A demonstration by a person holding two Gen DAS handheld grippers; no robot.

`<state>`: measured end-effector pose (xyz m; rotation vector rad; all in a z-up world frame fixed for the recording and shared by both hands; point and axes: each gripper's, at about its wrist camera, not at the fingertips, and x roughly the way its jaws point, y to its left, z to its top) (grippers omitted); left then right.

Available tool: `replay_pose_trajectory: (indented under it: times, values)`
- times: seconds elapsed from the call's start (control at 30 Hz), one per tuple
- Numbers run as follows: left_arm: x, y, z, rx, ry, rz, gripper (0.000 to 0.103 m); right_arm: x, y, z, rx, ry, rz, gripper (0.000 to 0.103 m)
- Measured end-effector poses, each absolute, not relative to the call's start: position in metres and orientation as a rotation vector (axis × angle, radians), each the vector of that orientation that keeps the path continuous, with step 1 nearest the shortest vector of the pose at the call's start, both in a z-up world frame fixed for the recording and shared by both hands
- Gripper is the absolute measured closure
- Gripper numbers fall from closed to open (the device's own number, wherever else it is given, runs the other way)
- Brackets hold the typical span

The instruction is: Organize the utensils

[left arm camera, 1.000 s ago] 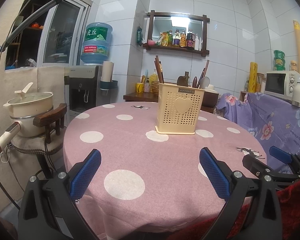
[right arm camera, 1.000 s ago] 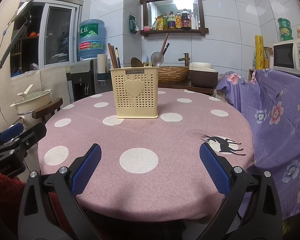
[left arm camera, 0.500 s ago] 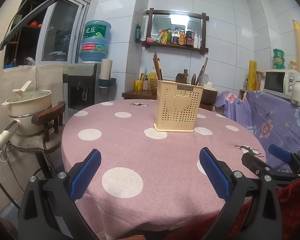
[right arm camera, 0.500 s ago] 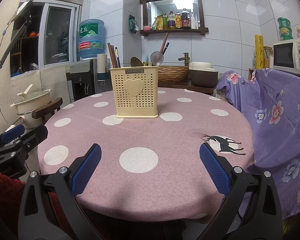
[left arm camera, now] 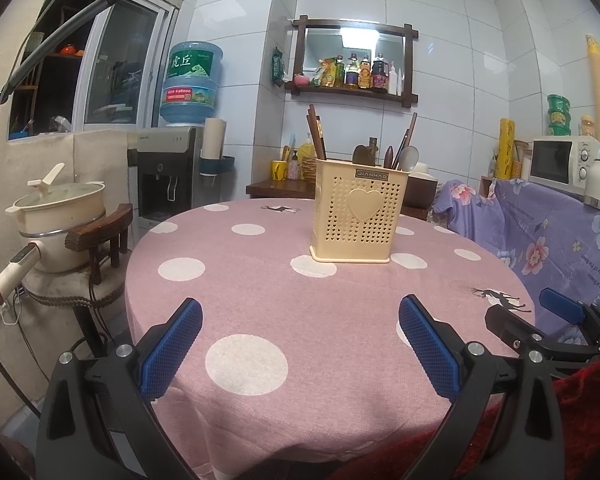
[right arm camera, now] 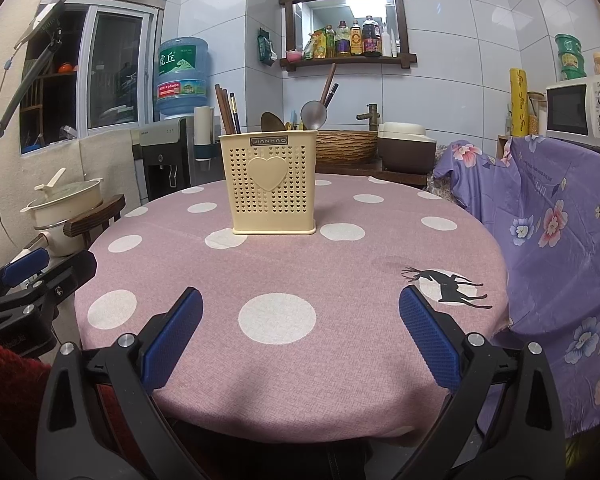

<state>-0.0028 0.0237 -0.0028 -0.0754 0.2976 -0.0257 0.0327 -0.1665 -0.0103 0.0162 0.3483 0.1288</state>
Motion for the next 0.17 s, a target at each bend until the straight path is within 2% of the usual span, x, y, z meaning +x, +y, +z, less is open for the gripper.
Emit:
replay_pose_trajectory:
  times: [0.17]
  values:
    - [-0.003, 0.0227, -0.0018, -0.072, 0.297, -0.018, 0.006, 0.0326, -0.1667, -0.011, 0.017, 0.349, 0.129, 0.006]
